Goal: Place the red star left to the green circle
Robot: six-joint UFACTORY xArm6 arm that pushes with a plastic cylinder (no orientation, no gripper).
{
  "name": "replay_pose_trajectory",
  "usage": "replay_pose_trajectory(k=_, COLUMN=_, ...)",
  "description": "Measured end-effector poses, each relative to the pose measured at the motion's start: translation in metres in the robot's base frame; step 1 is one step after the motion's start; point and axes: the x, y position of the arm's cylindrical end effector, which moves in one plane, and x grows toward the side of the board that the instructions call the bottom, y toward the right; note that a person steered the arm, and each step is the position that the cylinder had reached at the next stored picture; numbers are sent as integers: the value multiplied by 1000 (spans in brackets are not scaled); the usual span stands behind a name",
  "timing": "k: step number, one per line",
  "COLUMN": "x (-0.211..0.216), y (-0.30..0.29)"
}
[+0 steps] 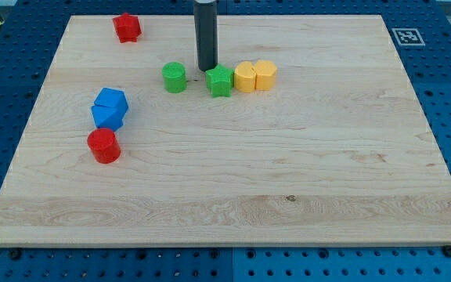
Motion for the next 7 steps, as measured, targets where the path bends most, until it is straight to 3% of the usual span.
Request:
replay_pose_trajectory(k=2, x=-50, y=-20)
replay_pose_trajectory(k=4, x=-131, y=-95)
replay_pose_trajectory(k=5, x=-132, y=-152)
replay_pose_trajectory(k=7, x=-129, y=-170)
